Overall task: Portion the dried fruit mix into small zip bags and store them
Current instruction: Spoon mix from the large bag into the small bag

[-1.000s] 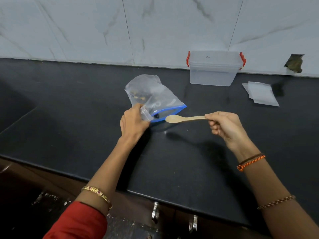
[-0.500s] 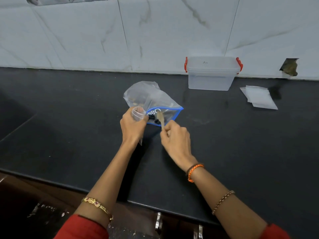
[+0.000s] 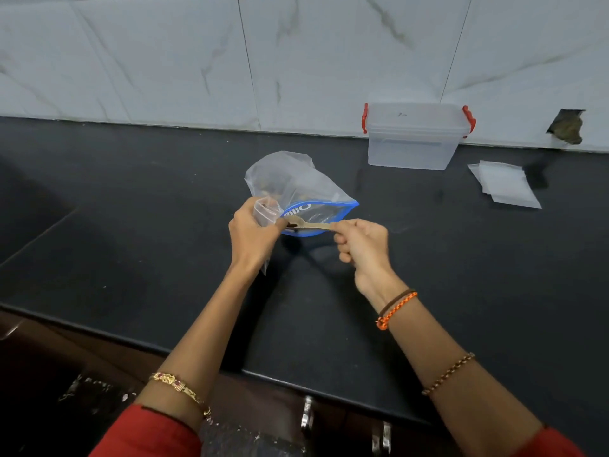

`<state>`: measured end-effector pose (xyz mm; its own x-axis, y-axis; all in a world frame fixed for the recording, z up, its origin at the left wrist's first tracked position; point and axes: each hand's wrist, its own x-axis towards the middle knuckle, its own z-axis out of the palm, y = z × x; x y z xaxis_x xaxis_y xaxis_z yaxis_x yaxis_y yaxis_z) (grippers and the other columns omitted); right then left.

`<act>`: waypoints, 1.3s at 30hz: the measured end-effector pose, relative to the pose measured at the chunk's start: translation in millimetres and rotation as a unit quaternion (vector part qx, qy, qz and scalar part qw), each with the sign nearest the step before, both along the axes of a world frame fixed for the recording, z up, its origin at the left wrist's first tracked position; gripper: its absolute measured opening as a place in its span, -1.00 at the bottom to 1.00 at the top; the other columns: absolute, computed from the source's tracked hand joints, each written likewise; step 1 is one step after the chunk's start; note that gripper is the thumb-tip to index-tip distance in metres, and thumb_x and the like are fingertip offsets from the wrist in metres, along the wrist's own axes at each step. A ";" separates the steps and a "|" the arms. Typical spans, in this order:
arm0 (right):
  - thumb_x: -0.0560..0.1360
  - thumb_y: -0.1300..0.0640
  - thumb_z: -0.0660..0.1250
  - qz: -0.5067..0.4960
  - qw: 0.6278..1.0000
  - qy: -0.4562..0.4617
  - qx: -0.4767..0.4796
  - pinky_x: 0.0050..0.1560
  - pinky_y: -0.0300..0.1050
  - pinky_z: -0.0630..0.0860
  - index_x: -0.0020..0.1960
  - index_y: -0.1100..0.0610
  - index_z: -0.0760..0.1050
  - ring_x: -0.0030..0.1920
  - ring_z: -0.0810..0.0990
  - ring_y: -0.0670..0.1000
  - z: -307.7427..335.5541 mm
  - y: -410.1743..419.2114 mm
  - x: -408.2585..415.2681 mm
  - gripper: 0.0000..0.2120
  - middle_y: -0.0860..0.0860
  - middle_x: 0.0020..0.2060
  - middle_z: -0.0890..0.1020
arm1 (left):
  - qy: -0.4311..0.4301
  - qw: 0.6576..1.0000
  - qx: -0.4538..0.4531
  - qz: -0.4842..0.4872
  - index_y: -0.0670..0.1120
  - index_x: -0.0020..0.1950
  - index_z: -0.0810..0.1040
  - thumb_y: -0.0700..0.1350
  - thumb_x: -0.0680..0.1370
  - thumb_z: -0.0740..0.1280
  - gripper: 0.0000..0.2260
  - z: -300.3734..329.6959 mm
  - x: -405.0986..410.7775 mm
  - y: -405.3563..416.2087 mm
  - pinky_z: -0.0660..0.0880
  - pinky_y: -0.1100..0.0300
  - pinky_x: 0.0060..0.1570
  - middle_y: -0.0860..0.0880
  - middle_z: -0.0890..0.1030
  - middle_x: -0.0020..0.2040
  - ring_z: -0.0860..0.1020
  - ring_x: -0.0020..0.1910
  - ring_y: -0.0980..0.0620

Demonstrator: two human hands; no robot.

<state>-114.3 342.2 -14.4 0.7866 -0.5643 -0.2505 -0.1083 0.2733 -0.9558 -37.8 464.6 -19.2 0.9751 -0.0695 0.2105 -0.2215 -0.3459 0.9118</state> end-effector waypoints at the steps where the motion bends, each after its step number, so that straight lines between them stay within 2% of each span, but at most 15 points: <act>1: 0.47 0.33 0.28 -0.001 1.000 -0.004 0.002 -0.62 -0.36 0.15 -0.31 0.21 0.44 -0.62 0.24 -0.18 1.8 -4.6 -3.8 -0.81 0.01 -0.50 0.37 | -0.001 1.000 0.009 0.004 -0.12 0.06 0.54 -0.21 0.39 0.44 -0.73 -0.5 -1.5 -0.3 0.44 0.30 -0.17 0.04 0.54 -0.16 0.52 -0.13 0.04; 7: 0.45 0.36 0.28 -0.011 0.999 -0.031 0.022 -0.66 -0.38 0.08 -0.32 0.22 0.45 -0.65 0.18 -0.19 11.3 -35.3 -25.9 -0.81 -0.11 -0.66 0.33 | -0.016 0.999 0.042 0.020 -0.13 0.15 0.53 -0.23 0.38 0.43 -0.65 0.1 -9.8 -1.6 0.49 0.09 0.09 0.01 0.56 -0.07 0.55 0.05 -0.07; 12: 0.46 0.36 0.26 -0.009 0.997 -0.060 0.040 -0.68 -0.39 0.06 -0.35 0.21 0.46 -0.65 0.18 -0.20 26.7 -57.0 -42.2 -0.78 -0.11 -0.66 0.31 | -0.049 0.996 0.080 -0.001 -0.08 0.16 0.53 -0.08 0.29 0.41 -0.56 4.0 -19.7 -5.4 0.49 -0.06 0.09 -0.06 0.61 -0.04 0.54 0.06 -0.13; 14: 0.47 0.35 0.24 -0.004 0.995 -0.081 0.050 -0.69 -0.40 0.05 -0.34 0.21 0.45 -0.67 0.18 -0.20 38.4 -62.9 -45.2 -0.79 -0.12 -0.66 0.31 | -0.055 0.994 0.091 -0.013 -0.07 0.17 0.52 -0.11 0.30 0.42 -0.57 5.2 -21.9 -8.4 0.50 -0.09 0.08 -0.10 0.61 -0.04 0.54 0.05 -0.14; 19: 0.46 0.34 0.26 0.048 0.994 -0.094 0.012 -0.69 -0.39 0.05 -0.37 0.18 0.45 -0.66 0.17 -0.20 67.0 -62.2 -45.8 -0.76 -0.12 -0.66 0.30 | -0.063 0.992 0.082 -0.074 -0.11 0.18 0.52 -0.26 0.38 0.41 -0.63 10.5 -30.9 -19.5 0.53 0.06 0.03 -0.01 0.59 -0.06 0.55 0.00 -0.05; 23: 0.42 0.35 0.31 0.091 0.986 -0.063 -0.126 -0.65 -0.37 0.07 -0.38 0.21 0.49 -0.63 0.18 -0.17 74.5 -51.7 -41.9 -0.79 -0.10 -0.66 0.33 | -0.081 0.987 0.076 -0.117 -0.18 0.19 0.50 -0.29 0.41 0.39 -0.65 11.7 -37.6 -27.6 0.36 0.53 -0.11 0.07 0.51 -0.03 0.48 -0.03 0.10; 24: 0.40 0.35 0.32 0.104 0.980 -0.058 -0.158 -0.64 -0.37 0.08 -0.36 0.24 0.50 -0.62 0.19 -0.17 74.3 -48.0 -40.8 -0.83 -0.09 -0.65 0.34 | -0.083 0.986 0.074 -0.127 -0.18 0.18 0.50 -0.29 0.42 0.39 -0.67 11.1 -38.5 -29.4 0.36 0.53 -0.12 0.07 0.51 -0.04 0.47 -0.05 0.10; 26: 0.38 0.36 0.34 0.122 0.964 -0.063 -0.229 -0.61 -0.37 0.14 -0.29 0.33 0.55 -0.62 0.23 -0.18 72.0 -40.5 -38.0 -0.91 -0.04 -0.62 0.38 | -0.071 0.985 0.071 -0.142 -0.17 0.17 0.49 -0.28 0.43 0.39 -0.68 11.2 -40.2 -32.6 0.44 0.34 -0.07 0.05 0.52 -0.06 0.49 -0.07 0.06; 28: 0.37 0.35 0.35 0.126 0.930 -0.087 -0.334 -0.55 -0.41 0.21 -0.27 0.32 0.58 -0.61 0.28 -0.17 69.7 -36.6 -35.0 -0.93 0.06 -0.57 0.46 | -0.040 0.987 0.052 -0.149 -0.12 0.16 0.48 -0.27 0.40 0.39 -0.65 10.0 -39.0 -35.0 0.47 0.23 -0.07 0.03 0.54 -0.06 0.51 -0.08 0.04; 30: 0.39 0.27 0.36 0.140 0.862 -0.111 -0.474 -0.47 -0.43 0.24 -0.24 0.23 0.62 -0.56 0.33 -0.15 70.7 -38.6 -34.6 -0.92 0.09 -0.50 0.52 | 0.001 0.988 0.007 -0.154 -0.02 0.12 0.45 -0.28 0.37 0.40 -0.62 8.8 -35.1 -35.9 0.49 0.25 -0.23 -0.01 0.56 -0.05 0.53 -0.20 0.05; 34: 0.37 0.18 0.33 0.132 0.638 -0.212 -0.728 -0.43 -0.28 0.37 -0.20 0.14 0.64 -0.47 0.46 -0.10 78.1 -55.6 -40.9 -0.89 0.00 -0.42 0.63 | 0.050 0.984 -0.053 -0.164 -0.02 0.09 0.46 -0.37 0.40 0.36 -0.64 11.7 -28.6 -36.8 0.30 0.46 -0.55 -0.04 0.56 -0.09 0.42 -0.38 0.12; 35: 0.37 0.18 0.34 0.122 0.606 -0.239 -0.749 -0.43 -0.26 0.40 -0.19 0.15 0.65 -0.45 0.51 -0.05 78.5 -61.3 -42.8 -0.88 0.00 -0.39 0.66 | 0.062 0.982 -0.072 -0.163 -0.05 0.11 0.47 -0.38 0.40 0.35 -0.64 13.9 -28.4 -37.2 0.28 0.47 -0.58 -0.04 0.54 -0.15 0.41 -0.41 0.13; 36: 0.38 0.17 0.34 0.115 0.602 -0.257 -0.747 -0.43 -0.25 0.41 -0.18 0.15 0.65 -0.43 0.52 -0.06 78.4 -67.9 -44.6 -0.88 -0.01 -0.38 0.66 | 0.074 0.980 -0.086 -0.163 -0.07 0.12 0.47 -0.39 0.40 0.34 -0.64 14.8 -28.0 -38.4 0.26 0.45 -0.61 -0.03 0.51 -0.24 0.40 -0.46 0.15; 37: 0.40 0.15 0.34 0.111 0.631 -0.265 -0.721 -0.42 -0.25 0.41 -0.17 0.14 0.65 -0.42 0.50 -0.10 77.7 -74.4 -46.8 -0.87 -0.03 -0.39 0.65 | 0.085 0.977 -0.098 -0.167 -0.06 0.10 0.46 -0.39 0.41 0.33 -0.65 15.9 -28.3 -39.0 0.25 0.40 -0.64 -0.02 0.47 -0.33 0.36 -0.53 0.16; 39: 0.42 0.15 0.36 0.095 0.762 -0.250 -0.590 -0.39 -0.41 0.36 -0.14 0.09 0.64 -0.42 0.48 -0.15 72.7 -87.5 -51.9 -0.92 -0.11 -0.44 0.59 | 0.107 0.971 -0.124 -0.174 -0.01 0.04 0.44 -0.34 0.40 0.34 -0.68 17.0 -27.9 -41.0 0.20 0.36 -0.65 -0.03 0.40 -0.44 0.30 -0.63 0.14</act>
